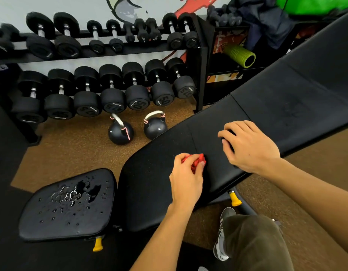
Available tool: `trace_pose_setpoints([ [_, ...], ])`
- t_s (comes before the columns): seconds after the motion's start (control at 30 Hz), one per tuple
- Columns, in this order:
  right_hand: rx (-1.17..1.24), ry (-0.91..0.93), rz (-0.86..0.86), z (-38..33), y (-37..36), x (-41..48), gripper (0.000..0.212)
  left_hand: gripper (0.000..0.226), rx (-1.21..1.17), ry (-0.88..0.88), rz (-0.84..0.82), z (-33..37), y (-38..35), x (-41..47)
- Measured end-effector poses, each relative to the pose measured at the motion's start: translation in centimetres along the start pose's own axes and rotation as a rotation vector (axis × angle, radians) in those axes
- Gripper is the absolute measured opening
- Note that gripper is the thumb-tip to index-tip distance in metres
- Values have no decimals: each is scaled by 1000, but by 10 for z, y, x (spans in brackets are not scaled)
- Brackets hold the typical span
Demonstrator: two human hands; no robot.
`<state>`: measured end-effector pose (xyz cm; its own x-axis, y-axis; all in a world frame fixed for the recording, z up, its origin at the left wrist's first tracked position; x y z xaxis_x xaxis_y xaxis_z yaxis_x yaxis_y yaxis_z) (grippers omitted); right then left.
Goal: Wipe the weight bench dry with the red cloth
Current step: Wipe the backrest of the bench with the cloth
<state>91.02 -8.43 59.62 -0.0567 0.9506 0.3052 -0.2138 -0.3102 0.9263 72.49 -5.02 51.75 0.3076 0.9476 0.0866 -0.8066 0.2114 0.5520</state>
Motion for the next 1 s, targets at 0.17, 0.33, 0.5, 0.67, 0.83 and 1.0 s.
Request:
trace_pose_setpoints([
  [0.17,6,-53,18,-1,3,-1,37,30,6,-94,-53,3,-2,-18],
  [0.33,47,-83,71,-1,4,1,33,27,30,-3,-37,-17,6,2],
  [0.5,34,-82,85,0,3,3,31,24,-50,-29,-23,12,-7,22],
  [0.67,-21,-92,33,2,-4,5,35,27,-4,-117,-102,1,-3,-3],
  [0.83,-72,-120,-46,3,-8,7,37,25,-10,24,-45,-14,5,28],
  [1.0,-121,-91,-126,2,-7,8,44,25,-76,-40,-23,20,-11,33],
])
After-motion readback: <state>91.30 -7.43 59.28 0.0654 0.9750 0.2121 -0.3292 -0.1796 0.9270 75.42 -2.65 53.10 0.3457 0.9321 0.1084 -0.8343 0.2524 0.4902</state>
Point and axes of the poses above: each hand's wrist, its own x-axis towards the middle knuckle, its own y-axis out of the back of the hand, z = x × y, the point moved 4 cm from there along x, towards the middle knuckle, and after that the axes turned 2 degrees about -y, right-handed, at the moved point
